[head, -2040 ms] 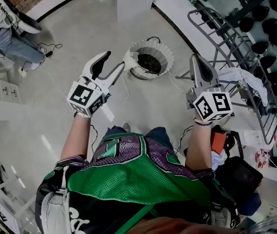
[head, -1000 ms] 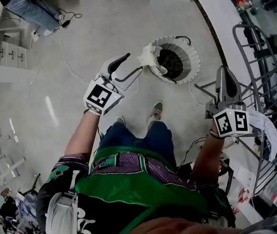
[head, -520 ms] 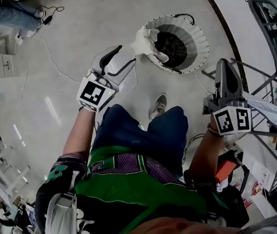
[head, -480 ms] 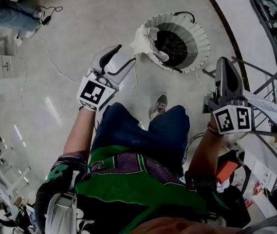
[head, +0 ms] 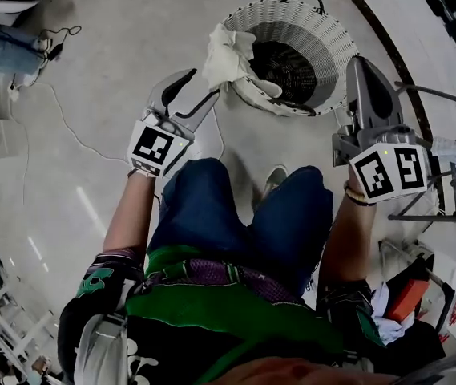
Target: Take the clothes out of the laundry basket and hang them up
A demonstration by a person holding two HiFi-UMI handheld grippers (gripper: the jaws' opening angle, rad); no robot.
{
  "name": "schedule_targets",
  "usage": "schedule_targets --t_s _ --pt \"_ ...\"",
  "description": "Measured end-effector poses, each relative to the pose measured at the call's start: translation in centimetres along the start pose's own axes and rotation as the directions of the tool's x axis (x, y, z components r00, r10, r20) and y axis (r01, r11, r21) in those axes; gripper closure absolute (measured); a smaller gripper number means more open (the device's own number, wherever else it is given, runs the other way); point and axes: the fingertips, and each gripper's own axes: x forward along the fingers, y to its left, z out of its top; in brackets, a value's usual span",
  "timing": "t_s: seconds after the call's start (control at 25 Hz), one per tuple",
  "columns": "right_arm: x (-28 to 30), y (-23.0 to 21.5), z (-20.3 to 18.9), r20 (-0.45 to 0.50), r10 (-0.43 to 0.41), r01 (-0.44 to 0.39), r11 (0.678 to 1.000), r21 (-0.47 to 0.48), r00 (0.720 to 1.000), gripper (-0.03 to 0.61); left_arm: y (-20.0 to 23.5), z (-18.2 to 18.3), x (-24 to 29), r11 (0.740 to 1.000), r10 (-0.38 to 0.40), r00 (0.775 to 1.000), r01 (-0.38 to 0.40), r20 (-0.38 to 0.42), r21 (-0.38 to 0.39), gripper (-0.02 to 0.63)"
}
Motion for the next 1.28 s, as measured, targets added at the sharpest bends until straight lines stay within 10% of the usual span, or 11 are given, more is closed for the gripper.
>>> schedule_targets --t_s 0.68,1.08,1.28 --pt "-0.6 1.0 -8.5 0.017 -0.064 0.064 0.998 0.008 0.998 0.577 0.2 -16.8 7.3 0.998 0.042 0.994 -0.036 -0.105 0.050 0.380" --pt "-0.6 -0.7 -9.9 -0.006 -0.098 0.098 0.995 0.030 0.995 0.576 2.4 -19.6 10.7 0.992 0.123 0.980 -0.120 -0.154 0.027 0.377" --pt "-1.0 -0.4 -9.8 0.000 -0.100 0.100 0.994 0.033 0.995 0.577 2.4 -18.5 9.5 0.988 0.158 0.978 -0.156 -0.134 0.021 0.584"
